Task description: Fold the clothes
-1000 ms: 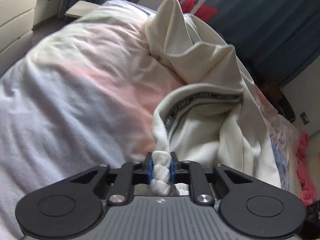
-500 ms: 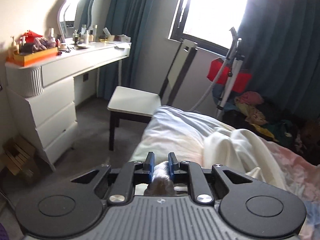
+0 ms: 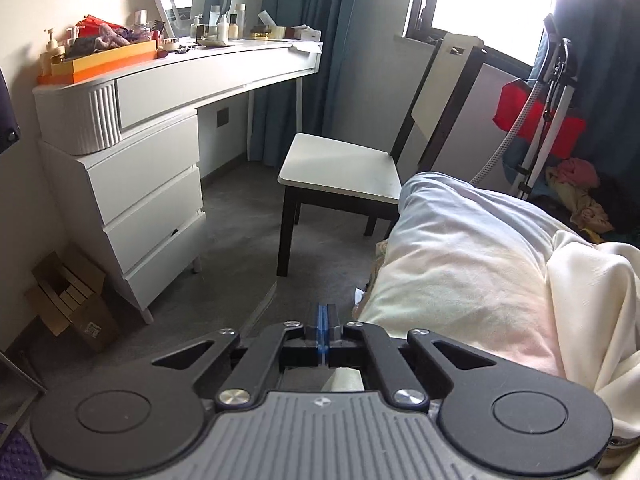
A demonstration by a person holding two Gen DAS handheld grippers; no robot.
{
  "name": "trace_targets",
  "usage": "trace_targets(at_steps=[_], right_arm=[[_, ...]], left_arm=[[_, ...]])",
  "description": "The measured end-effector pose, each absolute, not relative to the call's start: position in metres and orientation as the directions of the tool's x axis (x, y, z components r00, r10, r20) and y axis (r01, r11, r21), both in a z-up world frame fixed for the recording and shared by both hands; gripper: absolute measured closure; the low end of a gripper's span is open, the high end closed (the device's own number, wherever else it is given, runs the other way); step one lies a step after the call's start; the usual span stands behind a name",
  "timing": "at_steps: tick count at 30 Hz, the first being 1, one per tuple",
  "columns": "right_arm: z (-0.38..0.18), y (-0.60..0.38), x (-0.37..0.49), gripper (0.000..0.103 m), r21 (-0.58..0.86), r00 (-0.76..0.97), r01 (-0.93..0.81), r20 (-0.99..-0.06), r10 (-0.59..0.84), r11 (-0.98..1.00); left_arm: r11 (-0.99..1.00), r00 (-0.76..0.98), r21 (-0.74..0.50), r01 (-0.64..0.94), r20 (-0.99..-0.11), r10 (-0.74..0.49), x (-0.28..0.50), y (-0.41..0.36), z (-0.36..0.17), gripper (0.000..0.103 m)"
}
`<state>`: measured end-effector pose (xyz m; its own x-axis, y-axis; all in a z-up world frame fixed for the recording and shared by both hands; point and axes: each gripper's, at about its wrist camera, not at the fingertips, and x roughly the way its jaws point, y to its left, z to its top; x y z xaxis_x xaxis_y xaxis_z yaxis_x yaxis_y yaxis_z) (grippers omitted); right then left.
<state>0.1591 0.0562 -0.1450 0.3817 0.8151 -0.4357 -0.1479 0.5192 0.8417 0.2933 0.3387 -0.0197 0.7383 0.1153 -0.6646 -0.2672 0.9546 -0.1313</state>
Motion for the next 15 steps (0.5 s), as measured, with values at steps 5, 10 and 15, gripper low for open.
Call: trace_targets(at_steps=[5, 10, 15], right_arm=[[-0.117, 0.050, 0.144, 0.063, 0.748, 0.361, -0.209, -0.540, 0.761, 0.630], [-0.084, 0.009, 0.122, 0.030, 0.709, 0.365, -0.272, -0.550, 0.751, 0.651], [-0.044, -0.051, 0.080, 0.013, 0.569, 0.531, -0.336, -0.543, 0.650, 0.750]], left_arm=[[0.956, 0.780, -0.164, -0.244, -0.619, 0.093, 0.244, 0.306, 0.006, 0.079], [0.981, 0.827, -0.094, -0.167, -0.555, 0.088, 0.196, 0.243, 0.049, 0.043], [0.992, 0.861, -0.068, -0.103, -0.505, 0.054, 0.135, 0.176, 0.073, 0.016]])
